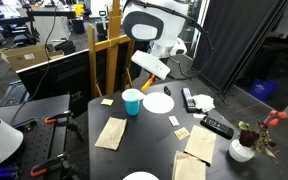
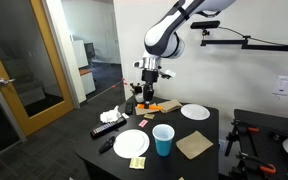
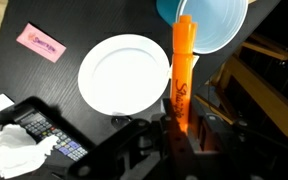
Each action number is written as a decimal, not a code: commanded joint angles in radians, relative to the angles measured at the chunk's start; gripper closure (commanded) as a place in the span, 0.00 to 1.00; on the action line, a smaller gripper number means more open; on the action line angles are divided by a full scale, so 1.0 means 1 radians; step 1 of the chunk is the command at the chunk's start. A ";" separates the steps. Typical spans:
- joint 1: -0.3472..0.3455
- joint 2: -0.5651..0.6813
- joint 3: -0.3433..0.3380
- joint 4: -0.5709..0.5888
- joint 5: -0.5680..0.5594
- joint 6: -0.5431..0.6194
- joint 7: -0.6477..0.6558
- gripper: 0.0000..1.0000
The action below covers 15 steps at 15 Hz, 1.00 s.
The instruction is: Move the blue cup to the left and put the orange marker inside it
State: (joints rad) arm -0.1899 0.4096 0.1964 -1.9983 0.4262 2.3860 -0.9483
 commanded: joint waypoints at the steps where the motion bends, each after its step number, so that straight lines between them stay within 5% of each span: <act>1: -0.051 0.008 0.041 0.018 0.138 -0.009 -0.211 0.95; 15: -0.040 -0.006 -0.028 0.040 0.481 -0.283 -0.917 0.95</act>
State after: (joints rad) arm -0.2318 0.4124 0.1966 -1.9749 0.8601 2.1977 -1.7445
